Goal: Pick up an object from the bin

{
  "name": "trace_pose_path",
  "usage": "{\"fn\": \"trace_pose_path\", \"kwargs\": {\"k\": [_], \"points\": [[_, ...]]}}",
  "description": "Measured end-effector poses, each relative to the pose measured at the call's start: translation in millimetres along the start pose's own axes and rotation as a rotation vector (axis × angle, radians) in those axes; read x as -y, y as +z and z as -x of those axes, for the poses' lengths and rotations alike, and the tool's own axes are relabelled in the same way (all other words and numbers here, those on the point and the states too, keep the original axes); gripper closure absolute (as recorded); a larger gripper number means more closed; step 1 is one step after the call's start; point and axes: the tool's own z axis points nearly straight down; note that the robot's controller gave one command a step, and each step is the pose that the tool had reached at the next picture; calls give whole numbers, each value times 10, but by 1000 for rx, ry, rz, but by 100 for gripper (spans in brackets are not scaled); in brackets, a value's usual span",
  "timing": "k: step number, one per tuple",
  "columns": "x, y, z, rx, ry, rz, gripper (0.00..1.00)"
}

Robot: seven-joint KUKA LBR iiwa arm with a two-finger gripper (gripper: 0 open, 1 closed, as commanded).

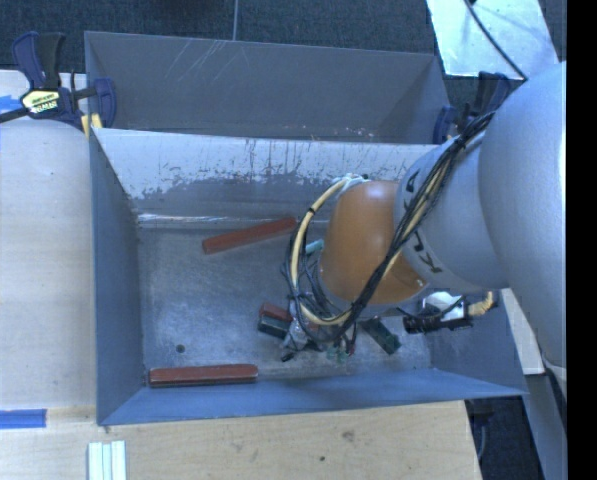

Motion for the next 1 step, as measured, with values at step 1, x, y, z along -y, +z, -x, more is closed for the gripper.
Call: {"fn": "trace_pose_path", "kwargs": {"k": [1], "points": [[6,-326,13,5,-1,2,100]]}}
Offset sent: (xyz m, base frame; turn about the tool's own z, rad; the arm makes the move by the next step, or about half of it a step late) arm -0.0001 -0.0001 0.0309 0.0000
